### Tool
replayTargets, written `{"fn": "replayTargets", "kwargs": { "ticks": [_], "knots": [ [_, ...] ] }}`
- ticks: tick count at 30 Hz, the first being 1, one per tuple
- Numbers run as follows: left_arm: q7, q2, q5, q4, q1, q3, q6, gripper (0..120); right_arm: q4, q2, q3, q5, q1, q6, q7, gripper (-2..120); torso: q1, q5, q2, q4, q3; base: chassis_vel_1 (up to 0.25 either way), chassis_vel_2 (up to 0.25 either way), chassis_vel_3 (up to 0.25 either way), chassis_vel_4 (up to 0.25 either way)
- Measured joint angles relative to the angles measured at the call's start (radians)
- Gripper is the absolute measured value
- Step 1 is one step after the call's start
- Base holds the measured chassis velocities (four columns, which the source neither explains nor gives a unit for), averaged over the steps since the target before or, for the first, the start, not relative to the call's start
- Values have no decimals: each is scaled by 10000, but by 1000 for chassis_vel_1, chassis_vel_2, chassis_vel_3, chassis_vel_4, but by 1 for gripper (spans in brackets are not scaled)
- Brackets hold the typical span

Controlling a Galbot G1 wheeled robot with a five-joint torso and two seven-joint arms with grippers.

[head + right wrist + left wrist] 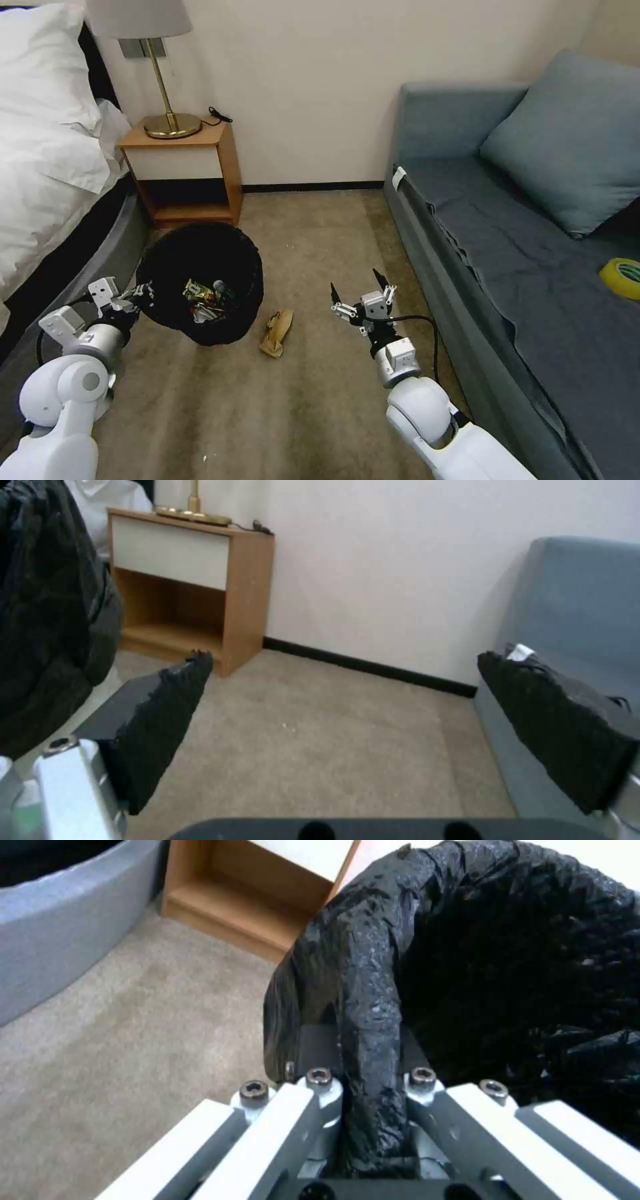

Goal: Pick up the trash bin, then pick up the garbage on the floor and place it into the trash bin.

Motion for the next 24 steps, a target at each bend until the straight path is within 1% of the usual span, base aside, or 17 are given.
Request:
{"fn": "replayTargets", "kwargs": {
  "ticks": [6,9,13,24],
  "knots": [
    [-56,34,-74,3,-48,-19,25,4,-28,-28,-57,57,120,-20,1,100,0,0,0,2,0,-139,158,142,-147],
    [-77,38,-87,19,-71,-27,32,4,-33,-83,-107,76,137,-28,-16,100,0,-1,0,-2,1,-188,164,159,-179],
    [-83,37,-87,30,-70,-46,37,4,-46,-106,-201,95,154,-34,-25,100,0,-1,0,-1,0,-172,155,161,-156],
    [-57,52,-15,216,-78,-70,48,4,-263,102,-643,196,424,-31,19,100,0,0,0,-1,0,-169,171,174,-166]
  ]
}}
